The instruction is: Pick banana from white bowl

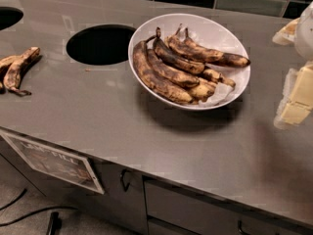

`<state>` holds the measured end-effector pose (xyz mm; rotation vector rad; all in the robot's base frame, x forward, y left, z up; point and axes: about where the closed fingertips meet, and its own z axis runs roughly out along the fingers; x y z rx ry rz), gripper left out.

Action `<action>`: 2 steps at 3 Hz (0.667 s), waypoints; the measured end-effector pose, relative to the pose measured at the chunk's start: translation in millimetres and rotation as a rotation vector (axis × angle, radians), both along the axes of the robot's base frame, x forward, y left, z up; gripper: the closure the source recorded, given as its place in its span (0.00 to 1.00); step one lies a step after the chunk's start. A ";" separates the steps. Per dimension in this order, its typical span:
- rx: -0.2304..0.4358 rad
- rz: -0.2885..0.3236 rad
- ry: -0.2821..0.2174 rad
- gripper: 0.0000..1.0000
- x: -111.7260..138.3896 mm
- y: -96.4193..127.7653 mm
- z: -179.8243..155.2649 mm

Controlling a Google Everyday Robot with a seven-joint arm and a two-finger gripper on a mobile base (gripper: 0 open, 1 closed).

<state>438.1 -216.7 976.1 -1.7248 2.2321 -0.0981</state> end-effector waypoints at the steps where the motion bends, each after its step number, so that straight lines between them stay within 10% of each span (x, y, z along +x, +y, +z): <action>1: 0.000 0.000 0.000 0.00 0.0 0.0 0.0; 2: -0.007 0.031 -0.018 0.00 8.9 8.5 7.3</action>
Offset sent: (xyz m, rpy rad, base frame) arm 0.0181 0.0164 0.0104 -0.0154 -0.0139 0.0659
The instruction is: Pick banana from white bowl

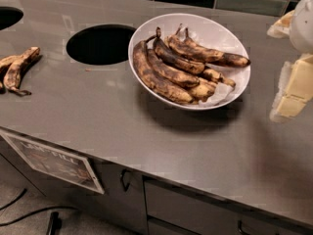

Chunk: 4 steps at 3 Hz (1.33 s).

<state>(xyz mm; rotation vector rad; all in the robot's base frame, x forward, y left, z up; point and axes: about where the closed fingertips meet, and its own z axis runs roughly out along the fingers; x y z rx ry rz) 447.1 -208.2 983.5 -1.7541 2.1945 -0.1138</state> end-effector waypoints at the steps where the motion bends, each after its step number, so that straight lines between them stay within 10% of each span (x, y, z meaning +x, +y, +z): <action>1: -0.007 0.054 -0.008 0.00 16.7 16.5 5.8; 4: -0.044 0.164 -0.008 0.00 74.4 71.2 20.3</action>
Offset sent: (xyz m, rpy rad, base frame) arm 0.0586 0.0605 0.0214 -0.0397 -0.0029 0.1794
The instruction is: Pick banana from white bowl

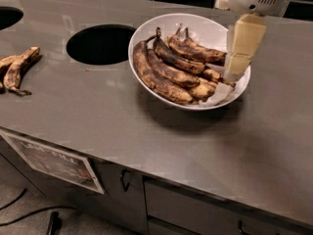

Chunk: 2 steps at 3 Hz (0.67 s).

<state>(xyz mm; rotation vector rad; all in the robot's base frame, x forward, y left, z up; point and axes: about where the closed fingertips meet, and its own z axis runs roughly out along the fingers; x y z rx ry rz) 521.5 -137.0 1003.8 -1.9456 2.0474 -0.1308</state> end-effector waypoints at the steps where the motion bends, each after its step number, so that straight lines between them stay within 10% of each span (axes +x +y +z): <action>1: -0.004 -0.009 0.009 0.06 14.3 1.9 -2.9; 2: -0.004 -0.034 0.019 0.10 25.3 -5.2 -7.8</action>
Offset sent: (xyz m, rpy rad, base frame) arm 0.0208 -0.0229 -0.0166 -0.0351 0.0959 -0.0670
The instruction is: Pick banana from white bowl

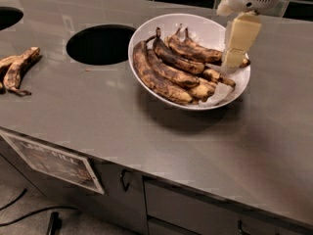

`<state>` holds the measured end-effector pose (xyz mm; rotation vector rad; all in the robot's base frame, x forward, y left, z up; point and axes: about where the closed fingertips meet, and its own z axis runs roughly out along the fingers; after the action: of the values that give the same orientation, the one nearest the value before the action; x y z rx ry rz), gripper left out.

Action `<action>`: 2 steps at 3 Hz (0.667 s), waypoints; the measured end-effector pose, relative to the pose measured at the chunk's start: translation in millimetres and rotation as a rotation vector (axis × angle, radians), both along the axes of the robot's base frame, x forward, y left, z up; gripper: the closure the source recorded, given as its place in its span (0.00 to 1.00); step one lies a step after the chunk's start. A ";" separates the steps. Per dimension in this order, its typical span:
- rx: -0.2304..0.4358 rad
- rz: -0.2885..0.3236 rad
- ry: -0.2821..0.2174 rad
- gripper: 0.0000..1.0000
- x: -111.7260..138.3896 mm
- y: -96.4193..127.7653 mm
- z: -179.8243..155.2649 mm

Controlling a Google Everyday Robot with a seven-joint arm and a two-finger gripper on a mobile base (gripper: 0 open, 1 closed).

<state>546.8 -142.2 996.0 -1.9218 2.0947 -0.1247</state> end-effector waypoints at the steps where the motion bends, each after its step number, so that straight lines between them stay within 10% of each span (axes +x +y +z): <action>1: 0.001 -0.016 0.017 0.12 7.7 -5.7 -8.1; 2: -0.004 -0.016 0.031 0.13 14.6 -6.1 -14.6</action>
Offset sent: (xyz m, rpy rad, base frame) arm 0.0029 -0.0172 -0.0254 -0.0406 0.1223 -0.0187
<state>561.4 -148.3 981.4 -1.9217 2.1310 -0.1030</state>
